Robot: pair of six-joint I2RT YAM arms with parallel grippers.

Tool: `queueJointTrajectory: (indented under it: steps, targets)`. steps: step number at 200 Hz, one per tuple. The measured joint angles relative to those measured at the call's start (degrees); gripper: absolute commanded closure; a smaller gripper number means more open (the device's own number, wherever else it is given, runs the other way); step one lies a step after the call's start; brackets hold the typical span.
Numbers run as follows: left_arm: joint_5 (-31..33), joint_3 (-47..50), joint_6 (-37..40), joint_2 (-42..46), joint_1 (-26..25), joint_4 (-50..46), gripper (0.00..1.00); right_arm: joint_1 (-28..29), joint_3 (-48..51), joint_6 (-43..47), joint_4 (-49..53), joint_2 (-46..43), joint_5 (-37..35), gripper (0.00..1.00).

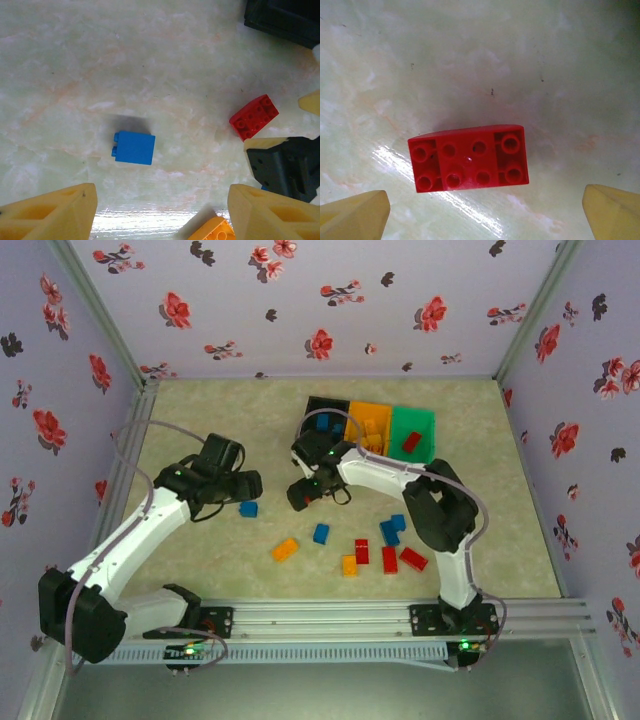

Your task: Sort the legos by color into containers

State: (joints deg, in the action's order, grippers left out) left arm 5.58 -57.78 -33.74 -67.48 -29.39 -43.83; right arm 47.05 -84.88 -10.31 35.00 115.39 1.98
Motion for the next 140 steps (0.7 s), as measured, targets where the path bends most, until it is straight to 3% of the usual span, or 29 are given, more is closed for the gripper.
queueJointTrajectory:
  steps: [66, 140]
  targets:
    - [0.0, 0.0, 0.02, 0.07, 0.15, -1.05, 0.3, 0.0, -3.06, 0.96, 1.36, 3.58, 0.37, 0.02]
    - [0.0, 0.0, 0.02, 0.07, 0.15, -1.31, 0.31, 0.0, -6.84, 1.2, 3.26, 7.45, 0.92, 0.28]
